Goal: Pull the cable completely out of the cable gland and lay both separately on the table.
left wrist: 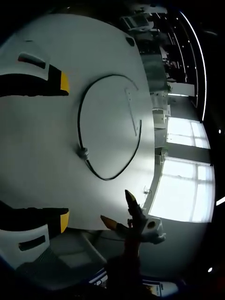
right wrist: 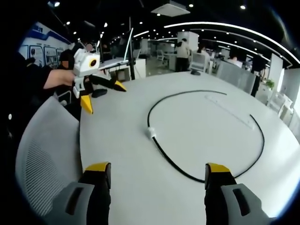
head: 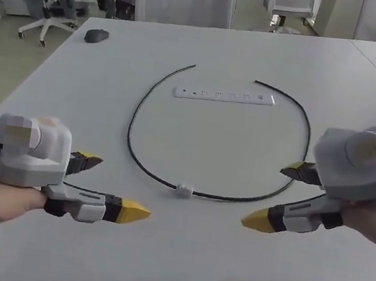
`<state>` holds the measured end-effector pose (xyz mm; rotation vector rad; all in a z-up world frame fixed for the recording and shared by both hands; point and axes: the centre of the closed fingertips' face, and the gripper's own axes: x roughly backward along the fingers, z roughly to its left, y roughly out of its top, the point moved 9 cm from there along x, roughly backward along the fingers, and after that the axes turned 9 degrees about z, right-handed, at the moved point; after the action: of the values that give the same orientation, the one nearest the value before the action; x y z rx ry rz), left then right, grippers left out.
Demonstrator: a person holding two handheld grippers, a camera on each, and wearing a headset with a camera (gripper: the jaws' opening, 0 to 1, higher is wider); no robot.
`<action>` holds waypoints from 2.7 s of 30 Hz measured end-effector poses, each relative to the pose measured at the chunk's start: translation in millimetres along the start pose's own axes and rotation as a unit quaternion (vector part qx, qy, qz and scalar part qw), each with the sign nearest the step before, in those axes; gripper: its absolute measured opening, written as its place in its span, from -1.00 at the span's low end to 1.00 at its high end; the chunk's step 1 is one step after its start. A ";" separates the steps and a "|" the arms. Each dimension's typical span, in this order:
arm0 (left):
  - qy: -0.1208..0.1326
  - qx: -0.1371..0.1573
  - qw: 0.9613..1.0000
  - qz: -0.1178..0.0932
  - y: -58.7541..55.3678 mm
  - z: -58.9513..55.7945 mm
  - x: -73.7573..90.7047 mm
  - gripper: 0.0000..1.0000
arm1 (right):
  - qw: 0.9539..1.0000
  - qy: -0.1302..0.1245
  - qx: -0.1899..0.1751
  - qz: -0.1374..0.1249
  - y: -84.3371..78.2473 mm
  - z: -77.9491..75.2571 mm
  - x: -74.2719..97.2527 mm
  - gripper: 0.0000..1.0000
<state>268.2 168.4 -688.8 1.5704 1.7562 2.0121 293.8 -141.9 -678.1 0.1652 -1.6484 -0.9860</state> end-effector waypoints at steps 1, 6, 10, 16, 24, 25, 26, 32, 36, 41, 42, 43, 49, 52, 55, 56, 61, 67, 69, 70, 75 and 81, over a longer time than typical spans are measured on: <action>0.001 -0.001 1.000 0.000 0.2 -0.1 -0.5 0.98 | 1.000 0.002 0.009 -0.001 3.1 -0.6 -3.3 0.63; -0.005 -0.013 1.000 -0.006 4.5 -3.7 -2.3 0.98 | 0.999 0.004 0.039 -0.013 15.0 2.6 -15.0 0.43; -0.001 -0.032 0.999 -0.025 11.5 -3.9 0.3 0.98 | 0.999 0.013 0.048 -0.014 23.2 4.5 -23.1 0.15; 0.006 -0.033 0.999 -0.034 14.3 2.1 1.6 0.98 | 0.998 0.013 0.062 -0.023 34.5 3.0 -36.2 -0.05; 0.005 -0.030 0.999 -0.033 10.8 4.4 -3.9 0.98 | 0.995 0.028 0.089 -0.024 45.9 4.6 -58.8 -0.26; 0.002 -0.030 0.999 -0.036 11.0 3.8 -4.4 0.98 | 0.995 0.031 0.091 -0.024 47.3 4.9 -63.4 -0.28; 0.000 -0.030 0.999 -0.038 11.0 3.4 -4.8 0.98 | 0.995 0.034 0.092 -0.024 48.1 5.3 -66.6 -0.31; 0.004 -0.030 0.999 -0.034 9.1 7.8 -6.3 0.98 | 0.993 0.042 0.105 -0.018 51.6 4.6 -87.6 -0.34; 0.005 -0.027 0.999 -0.035 9.0 8.8 -6.7 0.97 | 0.993 0.053 0.102 -0.014 50.6 4.8 -97.5 -0.42; 0.007 -0.024 0.999 -0.036 6.1 9.8 -8.9 0.98 | 0.992 0.056 0.109 -0.010 50.1 6.5 -109.6 -0.49; 0.007 -0.025 0.999 -0.037 5.5 10.3 -9.2 0.98 | 0.992 0.058 0.110 -0.010 49.9 6.6 -111.3 -0.49; 0.008 -0.025 0.999 -0.037 5.1 11.3 -9.6 0.98 | 0.992 0.061 0.109 -0.009 49.7 6.8 -114.3 -0.49; 0.004 -0.023 0.999 -0.041 3.8 11.3 -9.9 0.97 | 0.990 0.059 0.129 -0.004 48.6 7.6 -126.5 -0.57; 0.003 -0.033 0.999 -0.040 2.0 11.3 -10.7 0.98 | 0.990 0.056 0.127 -0.002 48.4 5.9 -132.6 -0.60; 0.004 -0.036 0.999 -0.032 0.4 11.7 -11.0 0.97 | 0.989 0.045 0.141 0.007 45.0 5.6 -137.8 -0.65; 0.006 -0.039 0.999 -0.033 0.6 12.1 -10.8 0.98 | 0.989 0.048 0.140 0.008 44.3 5.9 -139.1 -0.67; 0.008 -0.034 0.999 -0.032 -0.8 15.8 -10.4 0.97 | 0.990 0.051 0.132 0.009 43.8 5.3 -141.4 -0.68; 0.007 -0.034 0.999 -0.028 -3.2 16.9 -10.5 0.96 | 0.990 0.049 0.132 0.013 43.8 2.1 -145.3 -0.77; 0.007 -0.034 0.999 -0.027 -3.6 17.2 -10.6 0.96 | 0.990 0.053 0.129 0.014 43.6 2.6 -146.4 -0.77; 0.008 -0.034 0.999 -0.027 -3.8 17.2 -10.6 0.96 | 0.990 0.054 0.129 0.014 43.6 2.9 -146.7 -0.77; 0.008 -0.034 0.999 -0.030 -3.3 18.5 -9.7 0.96 | 0.989 0.051 0.136 0.019 42.5 1.4 -147.6 -0.79; 0.011 -0.032 0.999 -0.033 -2.0 19.5 -9.6 0.96 | 0.988 0.050 0.143 0.021 40.9 2.5 -148.2 -0.82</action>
<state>285.0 177.3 -699.5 1.4584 1.7086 2.0420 357.6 -29.0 -760.6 0.3651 -1.6867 -0.6931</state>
